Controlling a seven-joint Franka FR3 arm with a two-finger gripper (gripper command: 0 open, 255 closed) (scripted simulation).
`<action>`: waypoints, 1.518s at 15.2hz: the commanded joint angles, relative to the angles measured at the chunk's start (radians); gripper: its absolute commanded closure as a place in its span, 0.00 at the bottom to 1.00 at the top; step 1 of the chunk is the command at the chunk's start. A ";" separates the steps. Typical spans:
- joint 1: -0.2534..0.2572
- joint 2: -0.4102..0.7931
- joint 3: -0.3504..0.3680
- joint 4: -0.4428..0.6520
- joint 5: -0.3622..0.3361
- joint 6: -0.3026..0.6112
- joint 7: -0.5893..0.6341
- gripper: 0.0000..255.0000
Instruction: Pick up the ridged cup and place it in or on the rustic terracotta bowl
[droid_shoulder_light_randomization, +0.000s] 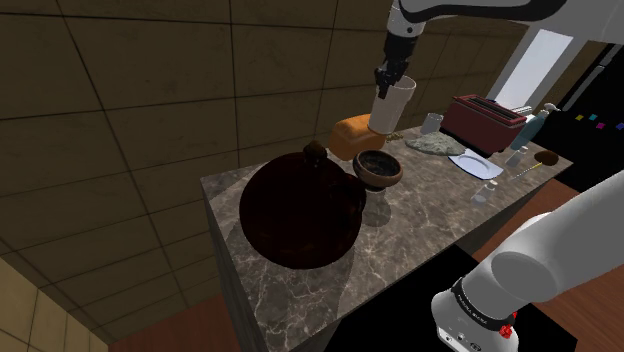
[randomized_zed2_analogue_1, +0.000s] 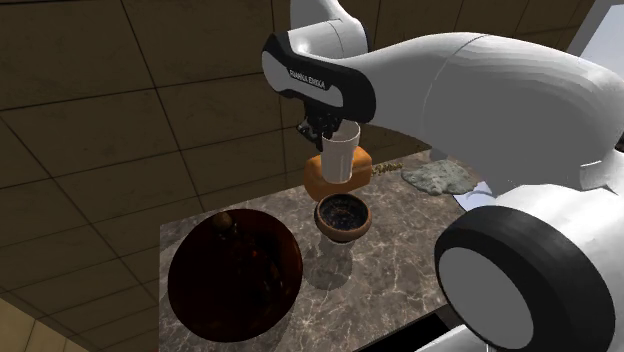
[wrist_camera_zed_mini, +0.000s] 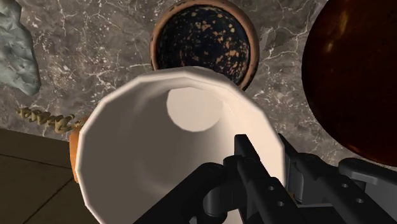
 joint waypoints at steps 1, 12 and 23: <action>-0.010 -0.064 -0.015 -0.051 -0.002 -0.009 -0.027 1.00; -0.016 -0.106 -0.026 -0.220 -0.007 0.118 -0.027 1.00; -0.017 -0.093 -0.029 -0.355 -0.014 0.265 -0.011 1.00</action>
